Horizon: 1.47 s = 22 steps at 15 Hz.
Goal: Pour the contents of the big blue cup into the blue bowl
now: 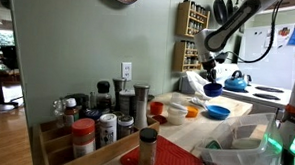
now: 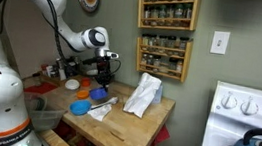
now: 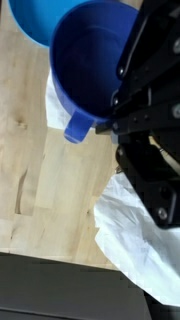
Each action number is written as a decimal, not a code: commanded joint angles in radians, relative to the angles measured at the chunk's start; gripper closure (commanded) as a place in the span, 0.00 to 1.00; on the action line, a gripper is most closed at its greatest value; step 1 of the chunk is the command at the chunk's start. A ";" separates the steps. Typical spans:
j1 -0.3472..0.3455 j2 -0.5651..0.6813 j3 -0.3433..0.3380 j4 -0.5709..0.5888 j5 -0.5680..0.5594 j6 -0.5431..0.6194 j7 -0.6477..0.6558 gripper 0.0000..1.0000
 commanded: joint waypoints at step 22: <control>0.157 0.050 0.172 0.015 -0.143 -0.374 0.030 0.99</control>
